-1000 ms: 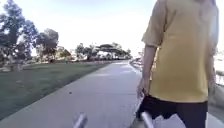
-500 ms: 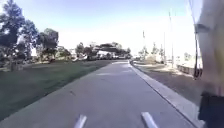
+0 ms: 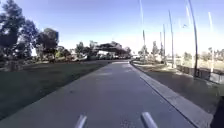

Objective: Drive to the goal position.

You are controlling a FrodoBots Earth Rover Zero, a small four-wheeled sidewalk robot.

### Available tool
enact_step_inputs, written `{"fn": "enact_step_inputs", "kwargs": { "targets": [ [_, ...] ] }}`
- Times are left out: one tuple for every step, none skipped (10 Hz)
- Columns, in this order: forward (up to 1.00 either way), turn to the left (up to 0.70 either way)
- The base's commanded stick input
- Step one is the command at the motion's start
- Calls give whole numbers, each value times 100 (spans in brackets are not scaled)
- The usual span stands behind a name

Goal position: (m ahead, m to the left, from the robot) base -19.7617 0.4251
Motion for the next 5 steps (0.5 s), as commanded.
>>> {"fn": "enact_step_inputs", "kwargs": {
  "targets": [
    [98, 0],
    [98, 0],
    [98, 0],
    [98, 0],
    [98, 0]
  ]
}}
